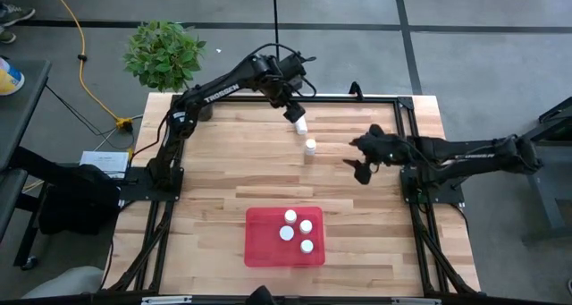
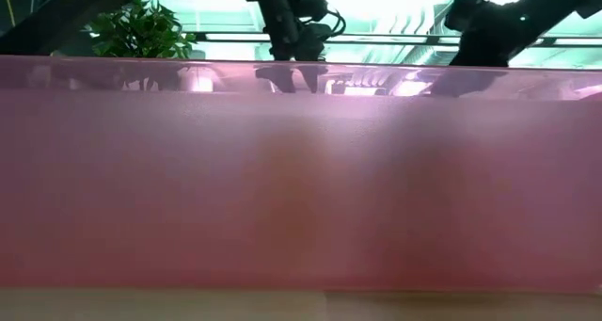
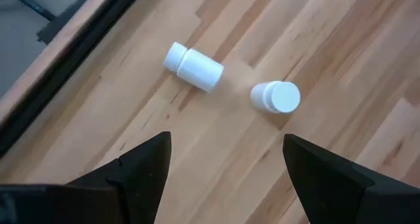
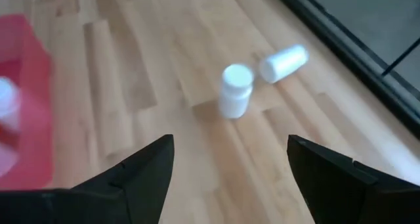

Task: Pick and place pill bottles into a basket
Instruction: Put the white medicine bottle into the red bin

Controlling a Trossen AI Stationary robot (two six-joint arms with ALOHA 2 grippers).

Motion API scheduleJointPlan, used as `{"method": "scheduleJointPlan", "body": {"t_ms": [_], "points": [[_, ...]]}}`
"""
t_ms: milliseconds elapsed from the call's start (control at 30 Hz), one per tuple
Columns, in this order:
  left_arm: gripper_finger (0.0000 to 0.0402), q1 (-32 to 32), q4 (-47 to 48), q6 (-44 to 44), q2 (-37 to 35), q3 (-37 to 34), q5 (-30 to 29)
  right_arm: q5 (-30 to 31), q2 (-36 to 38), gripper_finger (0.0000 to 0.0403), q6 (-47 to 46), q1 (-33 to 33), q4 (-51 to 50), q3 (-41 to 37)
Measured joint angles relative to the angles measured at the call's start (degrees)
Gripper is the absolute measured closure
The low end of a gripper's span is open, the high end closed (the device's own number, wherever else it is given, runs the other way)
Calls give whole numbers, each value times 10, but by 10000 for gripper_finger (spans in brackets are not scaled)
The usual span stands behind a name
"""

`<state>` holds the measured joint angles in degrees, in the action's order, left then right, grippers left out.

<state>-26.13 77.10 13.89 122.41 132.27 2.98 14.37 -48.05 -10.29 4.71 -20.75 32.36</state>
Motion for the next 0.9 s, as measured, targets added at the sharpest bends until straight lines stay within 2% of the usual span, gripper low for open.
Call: {"method": "scheduleJointPlan", "body": {"t_ms": [133, 267, 367, 467, 700, 900], "points": [[76, 9, -2, -24, 0, 0, -14, -26, 0, 116, 15, 58, 25, 0], [76, 10, -4, -44, 0, 0, -31, -80, -11, 116, 12, 125, 49, 0], [76, -1, 9, -48, -8, 0, -47, -138, -43, 116, 0, 173, 59, 0], [76, -13, 15, -49, -18, 1, -51, -162, -95, 116, 3, 204, 56, 9], [76, -25, 42, -62, -38, 0, -60, -238, -210, 116, 40, 215, 46, 106], [76, -28, 39, -75, -54, 0, -68, -229, -276, 116, 77, 215, -76, 211]]}}
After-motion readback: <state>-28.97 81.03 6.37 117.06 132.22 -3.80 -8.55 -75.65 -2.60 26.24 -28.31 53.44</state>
